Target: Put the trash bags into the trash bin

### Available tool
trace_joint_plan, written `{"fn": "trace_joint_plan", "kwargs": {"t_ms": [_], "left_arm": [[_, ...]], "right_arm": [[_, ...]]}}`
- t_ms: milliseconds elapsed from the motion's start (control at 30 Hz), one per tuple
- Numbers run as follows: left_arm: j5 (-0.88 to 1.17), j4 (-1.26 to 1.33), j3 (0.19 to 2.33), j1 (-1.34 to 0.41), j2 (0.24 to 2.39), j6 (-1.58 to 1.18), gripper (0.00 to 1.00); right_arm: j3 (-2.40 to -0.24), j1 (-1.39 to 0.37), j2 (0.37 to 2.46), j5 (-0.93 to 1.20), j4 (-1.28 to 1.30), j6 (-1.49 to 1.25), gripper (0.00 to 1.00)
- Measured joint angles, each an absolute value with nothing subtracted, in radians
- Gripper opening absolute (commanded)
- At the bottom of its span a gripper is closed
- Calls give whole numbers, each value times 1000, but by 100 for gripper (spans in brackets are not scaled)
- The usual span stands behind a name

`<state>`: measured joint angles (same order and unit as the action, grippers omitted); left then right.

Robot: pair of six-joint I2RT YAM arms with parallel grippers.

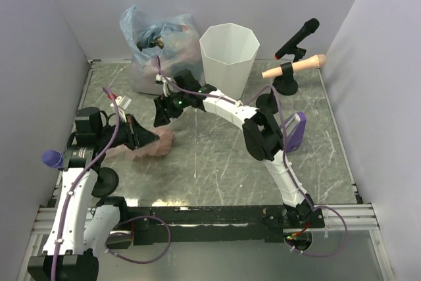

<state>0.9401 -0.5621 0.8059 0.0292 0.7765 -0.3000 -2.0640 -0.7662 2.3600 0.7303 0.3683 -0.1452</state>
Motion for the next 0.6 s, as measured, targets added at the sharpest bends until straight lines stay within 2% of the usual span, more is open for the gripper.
{"fn": "trace_joint_plan", "kwargs": {"t_ms": [67, 167, 333, 367, 433, 600], "left_arm": [[936, -601, 838, 29, 777, -283, 1], [934, -664, 907, 29, 776, -237, 1], [909, -714, 937, 29, 760, -196, 1], [899, -725, 937, 29, 760, -190, 0], [877, -739, 937, 29, 758, -177, 1], [756, -751, 970, 30, 786, -169, 1]], "right_arm": [[-2028, -758, 2331, 697, 380, -129, 91], [-1950, -749, 2273, 674, 395, -116, 91], [-1892, -774, 2266, 654, 412, -123, 89], [-1880, -782, 2267, 654, 416, -130, 85], [-1857, -802, 2267, 655, 419, -142, 67], [-1816, -833, 2268, 655, 420, -161, 10]]}}
